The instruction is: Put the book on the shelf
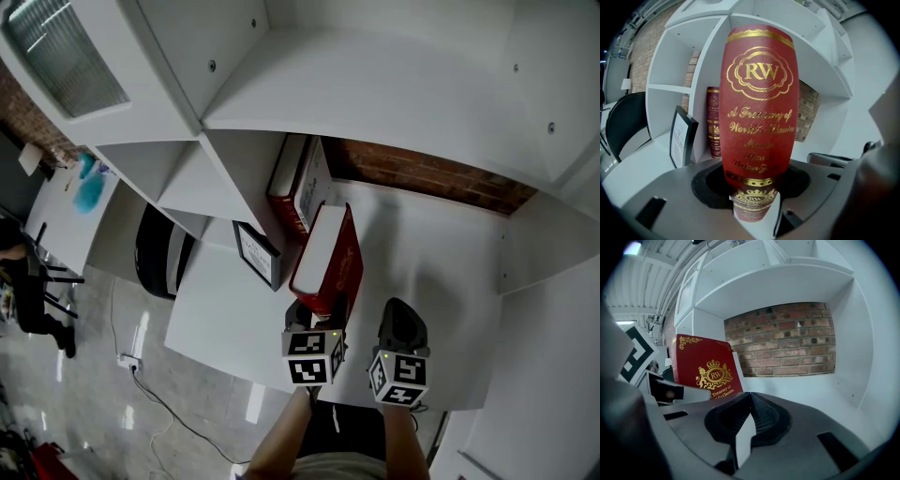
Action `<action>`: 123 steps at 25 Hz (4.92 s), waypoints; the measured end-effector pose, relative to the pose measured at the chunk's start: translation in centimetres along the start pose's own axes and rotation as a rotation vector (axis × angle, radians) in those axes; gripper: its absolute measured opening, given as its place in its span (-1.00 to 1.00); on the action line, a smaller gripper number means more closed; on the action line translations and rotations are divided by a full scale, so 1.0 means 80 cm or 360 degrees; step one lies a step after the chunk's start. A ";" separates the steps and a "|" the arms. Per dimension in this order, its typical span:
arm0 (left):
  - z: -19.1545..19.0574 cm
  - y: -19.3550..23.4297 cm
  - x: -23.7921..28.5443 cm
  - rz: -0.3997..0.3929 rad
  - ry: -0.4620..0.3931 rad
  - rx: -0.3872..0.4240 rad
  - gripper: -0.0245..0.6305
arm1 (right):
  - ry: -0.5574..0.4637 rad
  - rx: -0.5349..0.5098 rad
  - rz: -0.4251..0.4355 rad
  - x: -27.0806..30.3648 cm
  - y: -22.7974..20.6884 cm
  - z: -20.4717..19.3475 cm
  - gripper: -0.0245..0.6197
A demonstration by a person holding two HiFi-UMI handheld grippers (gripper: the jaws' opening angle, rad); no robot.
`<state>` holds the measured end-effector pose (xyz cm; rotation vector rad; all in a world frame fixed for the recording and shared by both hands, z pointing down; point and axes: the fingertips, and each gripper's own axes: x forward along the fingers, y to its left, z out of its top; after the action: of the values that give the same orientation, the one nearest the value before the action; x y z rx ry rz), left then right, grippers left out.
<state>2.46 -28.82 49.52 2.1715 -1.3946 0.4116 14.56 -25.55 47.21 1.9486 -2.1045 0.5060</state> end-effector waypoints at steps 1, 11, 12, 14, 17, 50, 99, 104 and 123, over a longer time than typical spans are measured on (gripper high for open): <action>0.002 0.001 0.003 0.0003 -0.0002 0.0000 -0.19 | -0.0002 -0.0002 0.0001 0.003 -0.001 0.002 -0.87; 0.010 0.008 0.035 0.0037 -0.0005 -0.0001 -0.19 | -0.0001 0.0001 0.0011 0.024 -0.013 0.008 -0.87; 0.009 0.009 0.040 0.0042 -0.0003 0.0000 -0.19 | 0.0001 0.0001 0.0012 0.026 -0.015 0.008 -0.87; 0.007 0.010 0.047 0.0049 0.0001 0.0001 -0.19 | 0.0005 0.0004 0.0013 0.029 -0.018 0.005 -0.87; 0.005 0.011 0.058 0.0056 0.0009 0.0008 -0.19 | 0.0012 0.0007 0.0013 0.031 -0.021 0.004 -0.87; 0.031 0.022 0.122 0.0159 -0.0128 0.0099 -0.19 | 0.0057 0.0042 0.0023 0.047 -0.038 -0.009 -0.87; 0.031 0.004 0.123 0.0020 -0.0247 0.0145 -0.10 | 0.0084 0.0025 0.0047 0.045 -0.029 -0.017 -0.87; 0.035 -0.008 0.125 -0.0061 -0.0284 0.0201 0.15 | 0.0093 0.0023 0.0049 0.046 -0.027 -0.020 -0.87; -0.004 0.007 0.075 -0.0063 -0.0242 0.0144 0.16 | 0.0088 -0.0001 0.0088 0.044 -0.008 -0.017 -0.87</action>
<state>4.50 -33.34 52.99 2.3427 -1.4354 0.3055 14.79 -28.27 49.91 1.8588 -2.1290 0.5629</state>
